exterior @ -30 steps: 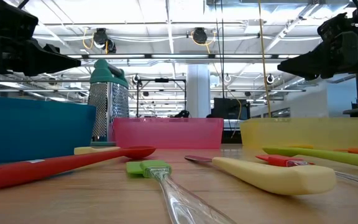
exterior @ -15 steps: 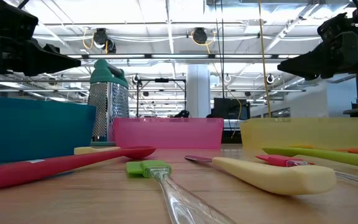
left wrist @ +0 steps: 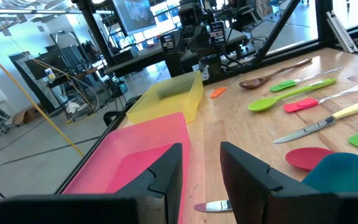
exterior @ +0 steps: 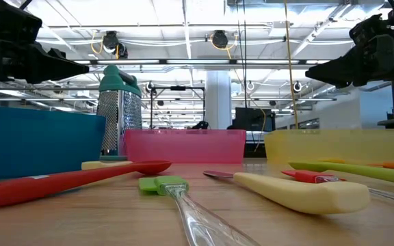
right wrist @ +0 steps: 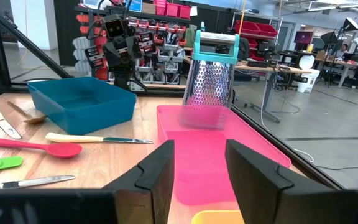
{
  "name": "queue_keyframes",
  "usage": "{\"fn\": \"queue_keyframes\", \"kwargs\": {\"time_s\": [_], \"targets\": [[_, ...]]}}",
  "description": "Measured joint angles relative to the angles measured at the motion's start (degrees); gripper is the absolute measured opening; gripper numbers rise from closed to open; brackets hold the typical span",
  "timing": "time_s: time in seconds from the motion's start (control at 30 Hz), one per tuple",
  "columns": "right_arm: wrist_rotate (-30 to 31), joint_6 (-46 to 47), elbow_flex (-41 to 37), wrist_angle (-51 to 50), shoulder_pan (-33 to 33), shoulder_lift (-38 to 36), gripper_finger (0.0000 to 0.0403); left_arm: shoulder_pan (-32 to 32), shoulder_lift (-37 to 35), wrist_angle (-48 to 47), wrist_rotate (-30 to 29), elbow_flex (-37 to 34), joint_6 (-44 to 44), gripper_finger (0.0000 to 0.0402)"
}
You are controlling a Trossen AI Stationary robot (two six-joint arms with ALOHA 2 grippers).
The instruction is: Pick & Place Kitchen Items
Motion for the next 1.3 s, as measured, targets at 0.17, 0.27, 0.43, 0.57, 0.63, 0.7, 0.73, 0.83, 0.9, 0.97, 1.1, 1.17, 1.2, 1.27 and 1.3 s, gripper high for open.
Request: {"fn": "queue_keyframes", "kwargs": {"time_s": [0.17,0.27,0.43,0.57,0.63,0.7,0.73,0.83,0.9,0.97,1.1,1.17,1.2,1.27,1.3], "targets": [[-0.02,0.02,-0.02,0.0,0.02,0.01,0.0137,0.0,0.0,0.0,0.0,0.0,0.0,0.0113],[-0.01,0.01,-0.02,0.0,0.02,0.0,0.0137,-0.02,0.0,0.0,0.0,0.0,0.0,0.0113],[-0.02,0.02,-0.02,0.0,0.02,0.02,0.0137,-0.02,0.01,0.0,0.0,0.0,0.0,0.0113],[-0.02,0.01,-0.01,0.0,0.01,0.01,0.0137,-0.02,0.02,0.0,0.0,0.0,0.0,0.0113],[-0.02,0.0,0.0,0.0,0.02,0.02,0.0137,0.0,0.0,0.0,0.0,0.01,0.0,0.0113],[-0.01,0.0,0.0,-0.01,0.0,0.01,0.0137,0.0,0.01,-0.01,0.0,0.0,0.0,0.0113],[-0.02,0.0,0.0,0.0,0.0,0.0,0.0137,-0.01,0.02,0.0,0.0,0.01,0.0,0.0113],[-0.02,0.01,0.0,0.0,0.01,0.01,0.0137,0.0,0.0,0.0,0.02,0.02,0.0,0.0113],[0.0,0.02,-0.01,0.0,0.02,0.02,0.0137,-0.01,0.0,0.0,0.0,0.01,0.0,0.0113],[-0.05,1.79,-0.01,0.0,0.02,0.01,0.0137,0.0,0.02,0.0,0.02,0.0,0.0,0.0113],[0.22,17.86,-0.01,0.6,0.04,0.02,0.0137,0.0,0.0,0.0,0.01,0.01,0.0,0.0113],[0.26,23.03,0.0,1.26,0.02,0.0,0.0137,0.0,0.01,0.0,0.0,0.0,0.0,0.0113],[0.24,23.89,0.0,1.43,0.02,0.0,0.0137,-0.02,0.0,0.0,0.02,0.0,0.0,0.0113],[0.28,23.9,-0.01,2.69,0.02,0.02,0.0137,-0.01,0.02,0.0,0.0,0.0,0.0,0.0113],[0.82,23.39,-0.02,3.54,0.03,0.0,0.0137,-0.01,0.0,0.0,0.01,0.0,0.0,0.0113]]}}
